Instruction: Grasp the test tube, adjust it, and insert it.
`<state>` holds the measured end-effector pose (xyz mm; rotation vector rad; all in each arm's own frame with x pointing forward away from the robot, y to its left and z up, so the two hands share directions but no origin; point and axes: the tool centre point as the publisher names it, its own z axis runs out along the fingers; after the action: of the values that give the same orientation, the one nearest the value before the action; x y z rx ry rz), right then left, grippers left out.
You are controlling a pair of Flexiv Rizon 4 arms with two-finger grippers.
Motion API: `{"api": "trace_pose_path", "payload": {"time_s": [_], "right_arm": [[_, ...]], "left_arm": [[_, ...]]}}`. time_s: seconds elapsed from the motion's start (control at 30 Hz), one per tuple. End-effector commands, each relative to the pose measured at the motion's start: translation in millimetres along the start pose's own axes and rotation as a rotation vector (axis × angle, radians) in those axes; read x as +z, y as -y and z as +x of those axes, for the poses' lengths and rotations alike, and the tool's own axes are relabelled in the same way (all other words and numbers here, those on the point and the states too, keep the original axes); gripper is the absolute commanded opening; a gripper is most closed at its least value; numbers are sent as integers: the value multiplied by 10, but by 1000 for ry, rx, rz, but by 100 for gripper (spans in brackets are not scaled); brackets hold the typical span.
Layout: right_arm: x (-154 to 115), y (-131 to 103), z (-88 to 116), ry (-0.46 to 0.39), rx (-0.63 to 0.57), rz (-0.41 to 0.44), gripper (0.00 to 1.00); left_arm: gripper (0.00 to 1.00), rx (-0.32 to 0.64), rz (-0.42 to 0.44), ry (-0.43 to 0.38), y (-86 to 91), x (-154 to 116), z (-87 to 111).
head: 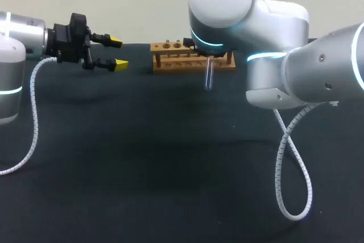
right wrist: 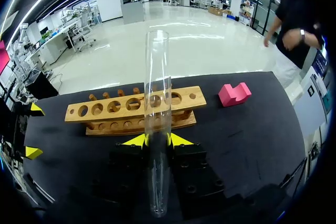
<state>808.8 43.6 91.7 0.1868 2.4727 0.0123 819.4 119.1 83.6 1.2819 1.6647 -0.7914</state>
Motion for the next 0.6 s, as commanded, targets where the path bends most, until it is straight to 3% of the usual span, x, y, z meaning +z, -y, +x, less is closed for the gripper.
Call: {"api": "trace_pose_path", "payload": {"time_s": [0.03,0.6], "right_arm": [[-108,78,64,79,1,-6,0],[-431,277,121,197,-19,-53,0]], "left_arm": [[100,3,-3,4,12,-7,13],[100,3,-3,4,12,-7,13]]}}
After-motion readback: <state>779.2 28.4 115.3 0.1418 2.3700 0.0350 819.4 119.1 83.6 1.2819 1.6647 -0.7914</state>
